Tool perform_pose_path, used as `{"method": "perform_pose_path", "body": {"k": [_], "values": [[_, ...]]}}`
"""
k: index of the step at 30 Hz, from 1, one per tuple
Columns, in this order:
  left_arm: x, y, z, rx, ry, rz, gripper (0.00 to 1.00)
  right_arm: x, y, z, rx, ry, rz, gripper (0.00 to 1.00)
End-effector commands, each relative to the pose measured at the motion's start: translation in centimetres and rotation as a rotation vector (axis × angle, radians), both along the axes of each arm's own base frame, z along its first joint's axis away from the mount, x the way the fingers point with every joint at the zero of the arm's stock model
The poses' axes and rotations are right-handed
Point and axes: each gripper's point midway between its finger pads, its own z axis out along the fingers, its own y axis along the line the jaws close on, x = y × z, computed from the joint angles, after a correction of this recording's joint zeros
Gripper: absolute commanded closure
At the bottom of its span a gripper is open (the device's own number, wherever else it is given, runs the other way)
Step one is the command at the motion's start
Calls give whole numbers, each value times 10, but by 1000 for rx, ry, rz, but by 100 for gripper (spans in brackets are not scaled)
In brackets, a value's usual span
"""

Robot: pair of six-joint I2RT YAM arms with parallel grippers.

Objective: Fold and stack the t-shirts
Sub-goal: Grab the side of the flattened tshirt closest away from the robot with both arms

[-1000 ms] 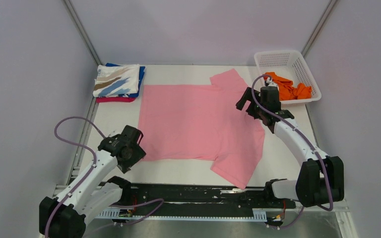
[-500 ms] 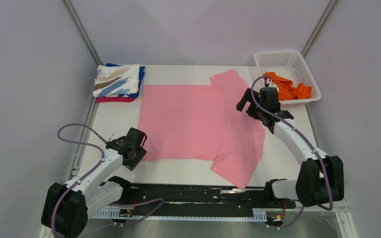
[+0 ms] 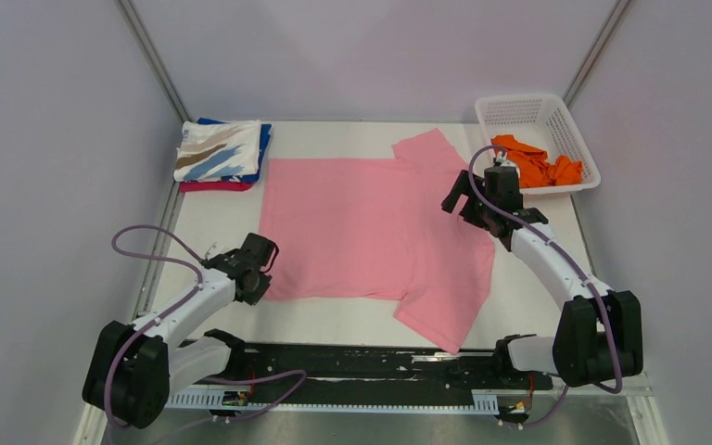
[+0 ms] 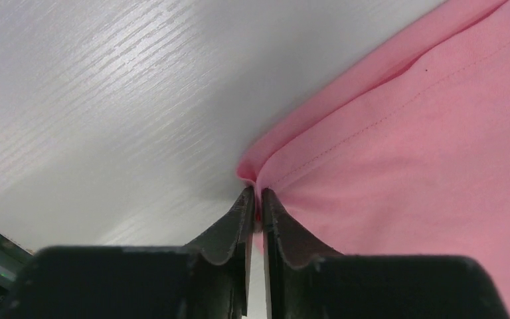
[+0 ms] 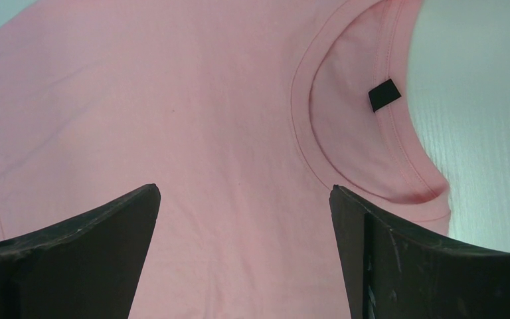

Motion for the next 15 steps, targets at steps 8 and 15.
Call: {"method": "perform_pose_path", "body": {"k": [8,15], "values": [[7,17,12,64,-65,48,100,-34,17,-7,-37,101,70,0],[28,26,24,47,-91,13,100,-113,60,-41,-113,332,295,1]]}}
